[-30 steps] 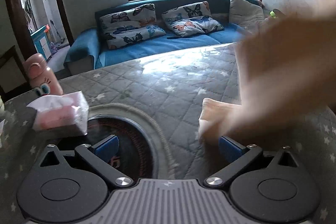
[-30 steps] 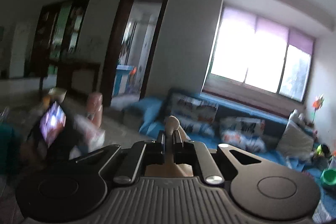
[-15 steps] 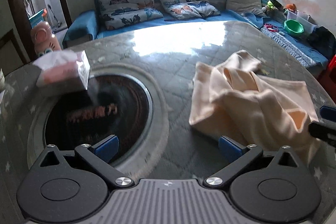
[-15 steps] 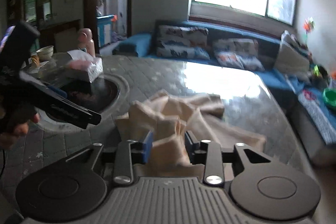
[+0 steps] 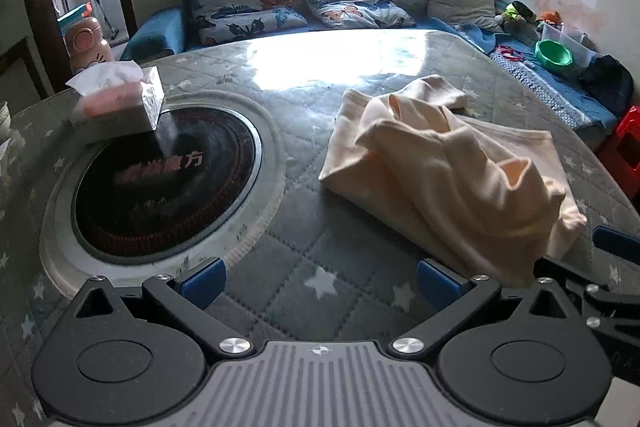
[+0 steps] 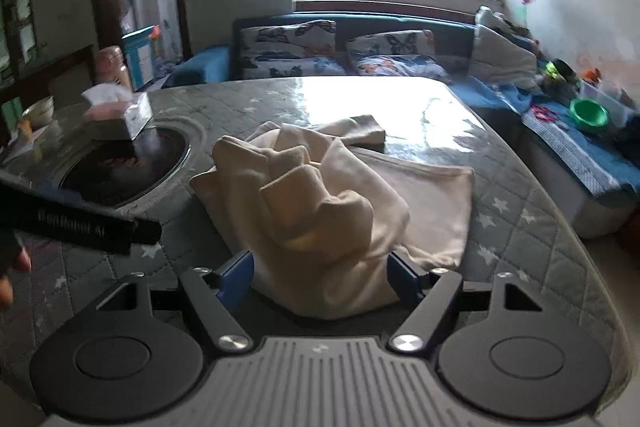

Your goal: Fold clothes

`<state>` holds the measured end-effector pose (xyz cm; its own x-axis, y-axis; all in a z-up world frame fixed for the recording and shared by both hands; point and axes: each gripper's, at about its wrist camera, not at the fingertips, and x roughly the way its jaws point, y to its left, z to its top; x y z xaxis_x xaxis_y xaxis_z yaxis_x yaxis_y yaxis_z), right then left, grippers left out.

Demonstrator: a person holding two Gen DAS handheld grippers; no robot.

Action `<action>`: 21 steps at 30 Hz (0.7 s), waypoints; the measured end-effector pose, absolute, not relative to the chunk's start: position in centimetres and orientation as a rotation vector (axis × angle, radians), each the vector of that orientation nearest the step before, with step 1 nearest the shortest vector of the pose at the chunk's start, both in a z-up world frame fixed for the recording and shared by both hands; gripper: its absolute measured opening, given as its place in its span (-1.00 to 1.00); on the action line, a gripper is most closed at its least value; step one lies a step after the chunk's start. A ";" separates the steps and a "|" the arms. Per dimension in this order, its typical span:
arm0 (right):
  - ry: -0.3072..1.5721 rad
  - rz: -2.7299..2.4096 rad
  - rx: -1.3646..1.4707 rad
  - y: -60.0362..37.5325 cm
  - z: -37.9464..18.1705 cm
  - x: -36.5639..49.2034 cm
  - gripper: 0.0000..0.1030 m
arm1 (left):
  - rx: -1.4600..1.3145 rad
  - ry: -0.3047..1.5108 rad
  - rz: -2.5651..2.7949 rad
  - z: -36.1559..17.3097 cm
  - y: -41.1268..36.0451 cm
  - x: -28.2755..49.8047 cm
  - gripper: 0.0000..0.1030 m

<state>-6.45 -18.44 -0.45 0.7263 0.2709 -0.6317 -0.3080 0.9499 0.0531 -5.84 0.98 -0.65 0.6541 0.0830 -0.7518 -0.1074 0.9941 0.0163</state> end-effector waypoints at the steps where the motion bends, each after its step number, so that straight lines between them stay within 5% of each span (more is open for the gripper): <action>1: 0.691 0.321 -0.052 -18.4 -0.5 -6.5 0.58 | -0.028 0.851 0.111 -0.8 0.8 -6.1 1.00; 21: 0.733 0.254 0.018 -19.2 -2.1 -8.3 0.77 | 0.002 0.835 0.136 -1.7 -0.9 -8.0 1.00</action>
